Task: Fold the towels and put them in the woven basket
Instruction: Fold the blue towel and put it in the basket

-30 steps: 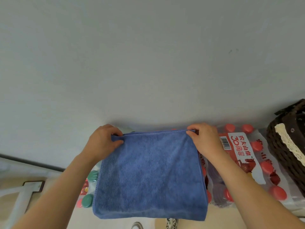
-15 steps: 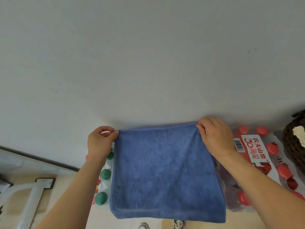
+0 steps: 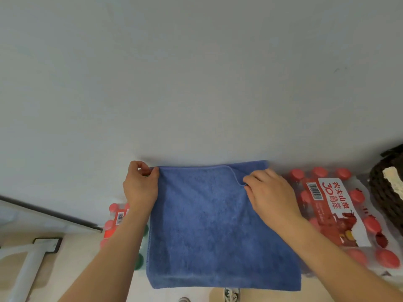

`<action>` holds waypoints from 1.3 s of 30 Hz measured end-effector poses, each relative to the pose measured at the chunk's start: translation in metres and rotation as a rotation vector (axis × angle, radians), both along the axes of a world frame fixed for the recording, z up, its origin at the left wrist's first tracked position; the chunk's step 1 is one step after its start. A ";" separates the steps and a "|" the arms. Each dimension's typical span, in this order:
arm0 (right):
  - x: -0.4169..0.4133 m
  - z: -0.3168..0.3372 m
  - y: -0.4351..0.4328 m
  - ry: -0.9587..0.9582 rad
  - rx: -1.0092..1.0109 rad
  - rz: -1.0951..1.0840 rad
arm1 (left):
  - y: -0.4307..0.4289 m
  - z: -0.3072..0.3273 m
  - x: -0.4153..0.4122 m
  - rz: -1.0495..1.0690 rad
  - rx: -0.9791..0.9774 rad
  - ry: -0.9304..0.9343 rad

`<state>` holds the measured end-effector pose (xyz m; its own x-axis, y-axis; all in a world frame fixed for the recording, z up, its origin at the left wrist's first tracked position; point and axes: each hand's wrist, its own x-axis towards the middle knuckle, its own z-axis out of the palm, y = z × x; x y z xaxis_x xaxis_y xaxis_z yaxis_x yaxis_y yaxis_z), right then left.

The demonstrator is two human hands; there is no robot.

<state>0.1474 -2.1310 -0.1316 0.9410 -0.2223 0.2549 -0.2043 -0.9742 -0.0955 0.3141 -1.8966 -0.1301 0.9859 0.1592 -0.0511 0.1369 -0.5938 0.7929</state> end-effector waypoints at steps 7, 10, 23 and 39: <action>0.017 0.004 -0.031 -0.008 0.148 -0.374 | 0.007 -0.002 0.001 -0.028 0.008 -0.008; 0.027 0.005 -0.031 -0.129 0.333 -0.409 | 0.006 -0.003 0.002 -0.051 0.017 0.000; 0.012 0.000 -0.019 0.058 0.451 -0.294 | 0.014 0.004 -0.009 -0.202 0.184 0.009; -0.172 -0.023 0.100 -0.132 0.845 -0.664 | 0.141 -0.040 -0.196 -0.369 0.247 0.378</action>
<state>-0.0247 -2.0308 -0.1549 0.5442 -0.8290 -0.1292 -0.6056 -0.2816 -0.7443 0.1176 -1.7552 -0.1696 0.8988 -0.1398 -0.4154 0.1323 -0.8170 0.5613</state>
